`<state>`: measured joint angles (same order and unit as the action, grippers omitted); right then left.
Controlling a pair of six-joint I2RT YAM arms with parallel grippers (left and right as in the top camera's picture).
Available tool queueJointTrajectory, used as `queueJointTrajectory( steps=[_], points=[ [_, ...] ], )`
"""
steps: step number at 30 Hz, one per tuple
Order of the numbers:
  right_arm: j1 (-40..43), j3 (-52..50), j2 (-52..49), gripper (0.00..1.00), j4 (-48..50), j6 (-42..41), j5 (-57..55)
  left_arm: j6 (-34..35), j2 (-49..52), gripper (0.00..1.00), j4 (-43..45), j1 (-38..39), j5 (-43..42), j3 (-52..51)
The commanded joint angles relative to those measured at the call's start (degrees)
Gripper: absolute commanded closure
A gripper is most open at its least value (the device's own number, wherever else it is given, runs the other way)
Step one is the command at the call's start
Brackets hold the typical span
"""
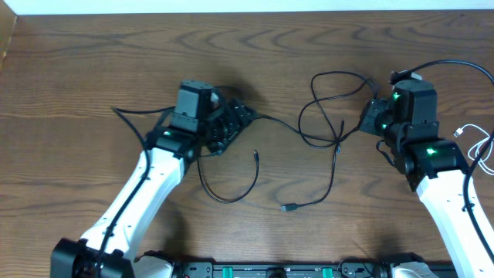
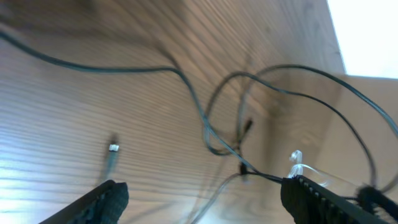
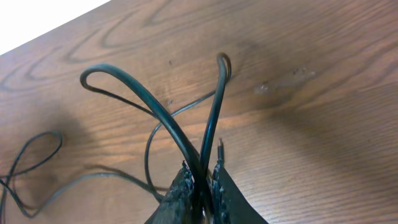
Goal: Untangle cables
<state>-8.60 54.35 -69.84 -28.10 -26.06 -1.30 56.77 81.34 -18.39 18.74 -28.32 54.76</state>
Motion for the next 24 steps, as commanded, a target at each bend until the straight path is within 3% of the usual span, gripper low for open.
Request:
queueJointTrajectory(
  steps=[1, 8, 14, 24],
  points=[
    [-1.75, 0.92, -0.33, 0.92, -0.02, 0.63, -0.44, 4.87, 2.62, 0.17, 2.69, 2.93, -2.51, -0.22],
    [-3.23, 0.94, -0.22, 0.86, 0.04, 2.73, 4.85, 4.96, 8.5, 0.17, 4.52, 6.34, -0.79, -0.22],
    [-3.23, 0.94, -0.22, 0.87, 0.46, 7.08, 10.71, 8.79, 10.58, 0.17, 5.77, 6.36, -0.83, -0.22],
    [-3.23, 0.94, -0.22, 0.95, 0.17, 13.29, 19.06, 11.82, 10.58, 0.13, 17.0, 6.49, -1.27, -0.22]
  ],
)
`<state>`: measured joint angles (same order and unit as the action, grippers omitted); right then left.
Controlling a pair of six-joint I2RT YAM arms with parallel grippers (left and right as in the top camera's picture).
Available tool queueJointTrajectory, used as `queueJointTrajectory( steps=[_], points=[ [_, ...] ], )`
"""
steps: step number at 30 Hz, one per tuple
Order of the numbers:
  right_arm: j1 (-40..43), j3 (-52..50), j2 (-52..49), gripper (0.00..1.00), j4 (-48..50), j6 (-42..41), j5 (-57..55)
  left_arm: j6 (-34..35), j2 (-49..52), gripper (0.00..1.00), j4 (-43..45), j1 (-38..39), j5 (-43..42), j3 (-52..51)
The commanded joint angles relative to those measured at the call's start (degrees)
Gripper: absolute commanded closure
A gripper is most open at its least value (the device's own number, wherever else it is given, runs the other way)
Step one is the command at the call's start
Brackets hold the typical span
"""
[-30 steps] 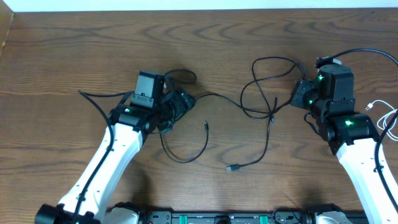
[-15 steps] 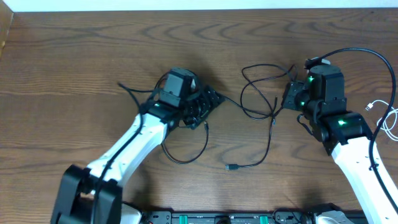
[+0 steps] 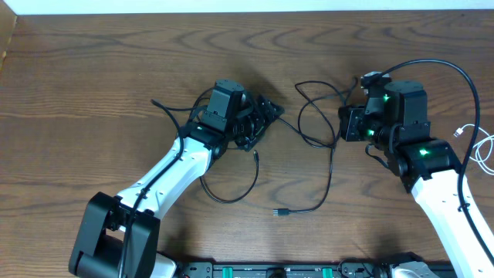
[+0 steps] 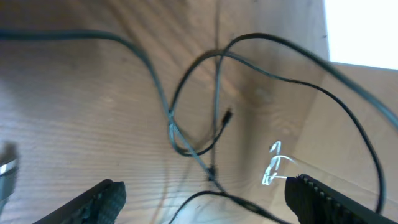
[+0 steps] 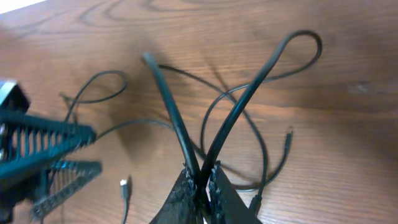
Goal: Untangle cables
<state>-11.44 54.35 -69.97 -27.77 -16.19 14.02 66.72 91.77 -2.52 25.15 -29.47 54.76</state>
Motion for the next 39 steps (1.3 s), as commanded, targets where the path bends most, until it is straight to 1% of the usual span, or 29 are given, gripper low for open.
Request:
queueJointTrajectory(
  steps=[1, 3, 6, 7, 11, 13, 15, 19, 23, 28, 30, 34, 39],
  points=[
    [-0.39, 0.94, -0.09, 0.95, -0.15, 3.41, 3.74, 2.67, 0.15, 0.13, 1.73, 0.24, -0.09, -0.22],
    [-0.39, 0.94, -0.11, 0.95, -0.13, 3.43, 3.74, 5.75, 0.17, 0.13, 2.47, 0.79, 0.13, -0.22],
    [-0.39, 0.94, -0.11, 0.95, -0.44, 5.18, 4.0, 13.09, 0.17, 0.13, 4.59, 2.14, 0.37, -0.22],
    [-0.39, 0.94, -0.11, 0.96, -0.79, 6.67, 4.57, 16.11, 0.17, 0.12, 6.93, 2.75, 0.39, -0.22],
    [-0.44, 0.94, -0.11, 0.98, -1.53, 9.46, 7.34, 21.09, 0.17, 0.12, 14.8, 4.02, 0.55, -0.22],
    [-0.68, 0.94, -0.11, 0.99, -1.6, 11.65, 9.27, 21.29, 0.17, 0.12, 18.05, 4.63, 0.55, -0.22],
    [-0.96, 0.94, -0.11, 0.98, -1.6, 12.83, 10.6, 21.31, 0.17, 0.12, 19.41, 5.14, 0.57, -0.22],
    [-1.79, 0.94, -0.11, 0.99, -1.62, 15.85, 13.29, 21.29, 0.2, 0.12, 19.34, 5.31, 1.05, -0.22],
    [-2.71, 0.94, -0.11, 0.99, -1.77, 17.59, 14.88, 21.4, 0.2, 0.12, 19.37, 5.31, 4.48, -0.22],
    [-2.91, 0.94, -0.11, 0.99, -1.88, 17.59, 14.88, 24.7, 0.2, 0.13, 19.39, 5.31, 6.21, -0.22],
    [-2.91, 0.94, -0.11, 0.99, -1.88, 17.59, 14.88, 24.7, 0.2, 0.24, 19.37, 5.31, 6.19, -0.22],
    [-2.91, 0.94, -0.11, 0.99, -1.88, 17.59, 14.88, 24.74, 0.2, 0.34, 19.41, 5.31, 6.21, -0.22],
    [-2.93, 0.94, -0.11, 0.99, -1.88, 17.57, 15.87, 25.24, 0.2, 0.36, 19.43, 5.57, 6.16, -0.22]
  ],
)
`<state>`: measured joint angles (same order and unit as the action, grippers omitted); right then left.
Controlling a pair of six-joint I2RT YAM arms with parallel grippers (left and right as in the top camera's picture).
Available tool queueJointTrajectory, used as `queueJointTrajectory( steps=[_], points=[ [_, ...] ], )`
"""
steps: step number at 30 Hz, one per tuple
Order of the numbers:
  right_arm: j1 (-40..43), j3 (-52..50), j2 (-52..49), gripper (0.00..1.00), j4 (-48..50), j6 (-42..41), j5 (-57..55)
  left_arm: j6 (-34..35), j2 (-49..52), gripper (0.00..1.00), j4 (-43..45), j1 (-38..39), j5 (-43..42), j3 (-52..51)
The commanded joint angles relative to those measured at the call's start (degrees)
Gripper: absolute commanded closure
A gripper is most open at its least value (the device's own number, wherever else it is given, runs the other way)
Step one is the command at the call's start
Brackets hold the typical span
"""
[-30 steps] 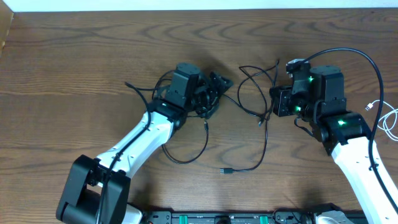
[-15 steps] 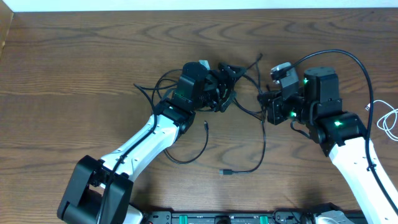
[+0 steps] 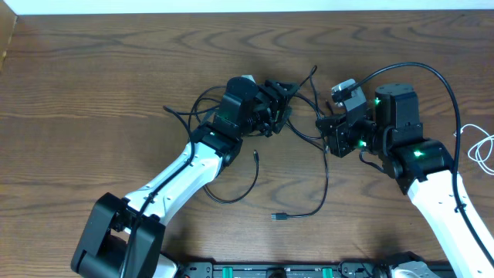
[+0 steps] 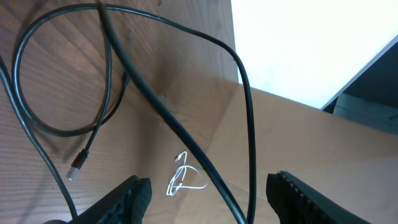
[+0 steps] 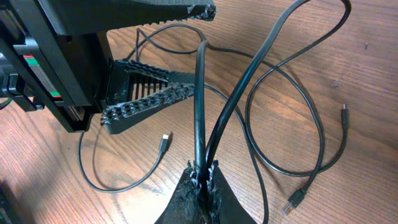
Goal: Untangle cables
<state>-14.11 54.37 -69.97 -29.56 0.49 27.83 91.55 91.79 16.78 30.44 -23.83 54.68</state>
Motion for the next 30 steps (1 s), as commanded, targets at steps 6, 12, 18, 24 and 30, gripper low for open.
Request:
queueJointTrajectory(
  steps=[6, 12, 18, 24, 30],
  points=[
    [-0.26, 0.92, -0.11, 0.99, -0.04, 0.92, 3.82, 2.89, 0.17, 0.47, 0.55, 1.18, 0.52, -0.13],
    [-0.26, 0.92, -0.11, 0.99, -0.04, 0.9, 3.82, 3.52, 0.17, 0.55, 1.07, 1.2, 0.5, -0.13],
    [-0.26, 0.92, -0.11, 0.99, -0.04, 0.9, 3.82, 3.52, 0.17, 0.65, 4.63, 1.27, 0.31, -0.13],
    [-0.26, 0.92, -0.11, 0.99, -0.04, 0.9, 3.82, 3.5, 0.17, 0.76, 4.76, 1.27, -0.63, -0.13],
    [-0.26, 0.92, -0.11, 0.98, -0.04, 0.9, 3.8, 3.48, 0.17, 0.91, 4.76, 1.27, -1.64, -0.13]
  ],
)
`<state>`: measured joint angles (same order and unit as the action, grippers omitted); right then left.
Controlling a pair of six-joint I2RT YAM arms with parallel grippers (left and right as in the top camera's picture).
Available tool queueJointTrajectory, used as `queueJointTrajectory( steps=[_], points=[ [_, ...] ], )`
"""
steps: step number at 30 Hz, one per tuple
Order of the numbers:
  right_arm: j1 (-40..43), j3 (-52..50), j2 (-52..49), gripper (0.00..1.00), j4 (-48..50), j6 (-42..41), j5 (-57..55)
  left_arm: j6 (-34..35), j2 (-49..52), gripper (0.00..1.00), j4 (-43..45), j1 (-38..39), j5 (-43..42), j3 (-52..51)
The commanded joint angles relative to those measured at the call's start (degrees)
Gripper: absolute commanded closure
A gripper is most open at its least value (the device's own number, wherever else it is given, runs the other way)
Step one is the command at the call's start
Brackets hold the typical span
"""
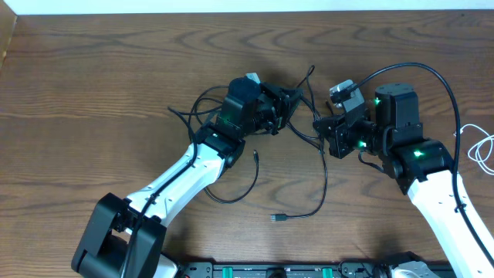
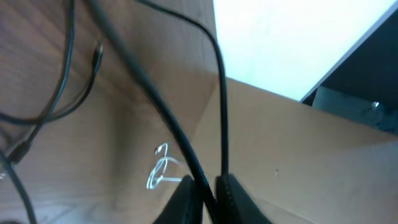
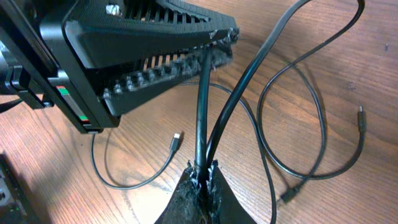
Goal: Untangle cables
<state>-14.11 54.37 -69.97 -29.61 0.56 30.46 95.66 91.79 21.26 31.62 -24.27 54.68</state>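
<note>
Black cables lie tangled across the middle of the wooden table, with loops behind the left arm and a plug end near the front. My right gripper is shut on a doubled strand of black cable, its fingertips pinching the fold. My left gripper sits just left of it. It is shut on one strand of that same cable, the jaws closed around it. In the right wrist view the left gripper's fingers grip the strand a short way above my right fingertips.
A thin white cable lies at the table's right edge, also seen as a white cable in the left wrist view. A second small plug lies beside the left forearm. The table's far edge runs along the top.
My left gripper was open with its fingers either side of the black strand; now it is shut on that strand. The right gripper holds the same fold and has barely moved.
At first the arms were well apart, left gripper open at the left, right gripper shut on a folded cable at the right. Both then stood nearer the centre. Then the open left fingers straddled a strand beside the right gripper, and now they pinch it.
</note>
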Motion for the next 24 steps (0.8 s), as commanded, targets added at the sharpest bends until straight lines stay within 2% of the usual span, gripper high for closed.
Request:
queueJointTrajectory(
  steps=[1, 5, 9, 15, 17, 19, 24],
  points=[
    [-0.26, 0.92, -0.11, 0.98, 0.0, 0.83, 1.18, -0.63, 0.17, 0.92, 0.28, 0.07, -1.2, -0.13],
    [-0.26, 0.92, -0.11, 0.97, 0.02, 0.85, 1.11, -0.66, 0.17, 0.92, 0.15, 0.09, -1.22, -0.13],
    [-0.26, 0.92, -0.11, 0.85, 0.0, 0.83, -2.03, -1.18, 0.17, 0.92, -0.98, -0.37, -1.33, -0.13],
    [-0.24, 0.92, -0.11, 0.57, -0.11, -0.81, -9.77, -8.39, 0.15, 0.92, -0.92, -4.46, -7.93, -0.13],
    [-0.24, 0.92, -0.11, 0.37, -0.07, -3.04, -11.76, -10.43, 0.15, 0.92, -0.72, -5.79, -10.82, -0.13],
    [-0.2, 0.92, -0.11, 0.25, 0.11, -5.4, -12.35, -12.98, 0.15, 0.92, -0.74, -6.54, -12.13, -0.13],
    [-0.09, 0.92, -0.11, 0.12, 1.66, -13.49, -12.33, -19.21, 0.15, 0.92, -0.81, -6.36, -12.87, -0.13]
  ],
)
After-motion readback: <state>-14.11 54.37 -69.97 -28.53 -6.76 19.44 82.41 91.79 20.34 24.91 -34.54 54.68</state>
